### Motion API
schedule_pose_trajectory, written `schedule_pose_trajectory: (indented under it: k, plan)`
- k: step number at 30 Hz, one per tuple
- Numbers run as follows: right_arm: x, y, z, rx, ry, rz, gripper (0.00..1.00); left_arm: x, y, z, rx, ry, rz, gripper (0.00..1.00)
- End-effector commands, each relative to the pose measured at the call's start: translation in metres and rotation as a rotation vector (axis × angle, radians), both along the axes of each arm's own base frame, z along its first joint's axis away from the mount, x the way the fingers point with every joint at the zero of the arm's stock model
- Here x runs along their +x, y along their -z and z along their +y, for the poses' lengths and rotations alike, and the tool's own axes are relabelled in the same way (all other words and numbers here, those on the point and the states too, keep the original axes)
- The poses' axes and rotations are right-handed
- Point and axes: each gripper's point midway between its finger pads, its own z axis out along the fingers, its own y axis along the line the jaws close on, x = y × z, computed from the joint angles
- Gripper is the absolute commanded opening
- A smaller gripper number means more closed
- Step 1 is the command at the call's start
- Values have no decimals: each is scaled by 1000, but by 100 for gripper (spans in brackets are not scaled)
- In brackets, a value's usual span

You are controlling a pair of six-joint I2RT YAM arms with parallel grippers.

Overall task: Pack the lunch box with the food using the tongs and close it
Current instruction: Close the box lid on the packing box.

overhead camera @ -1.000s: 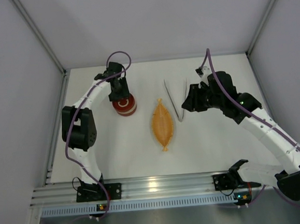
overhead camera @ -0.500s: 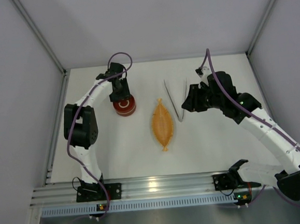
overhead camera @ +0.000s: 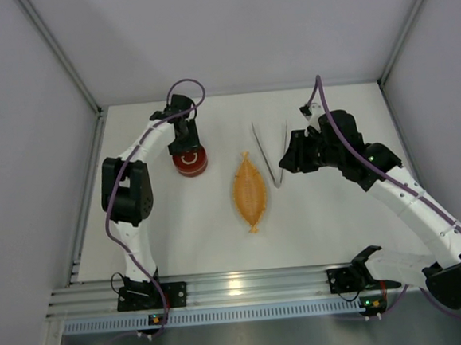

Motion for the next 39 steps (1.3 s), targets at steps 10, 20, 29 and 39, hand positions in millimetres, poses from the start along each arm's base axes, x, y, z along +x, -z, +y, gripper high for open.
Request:
schedule_pose_trajectory:
  k: [10,20,29,39]
  plan:
    - [-5,5,-4,-26,-26,-5,35,-35,77,-1,-26,-7,190,29]
    - [-9,9,-7,-45,-34,6,35,-51,108,-8,-77,-11,252,38]
    - [-13,11,-9,-47,-41,7,35,-58,115,-6,-73,-15,271,49]
    - [-14,9,-10,-49,-42,3,36,-47,84,-6,-68,-16,211,65]
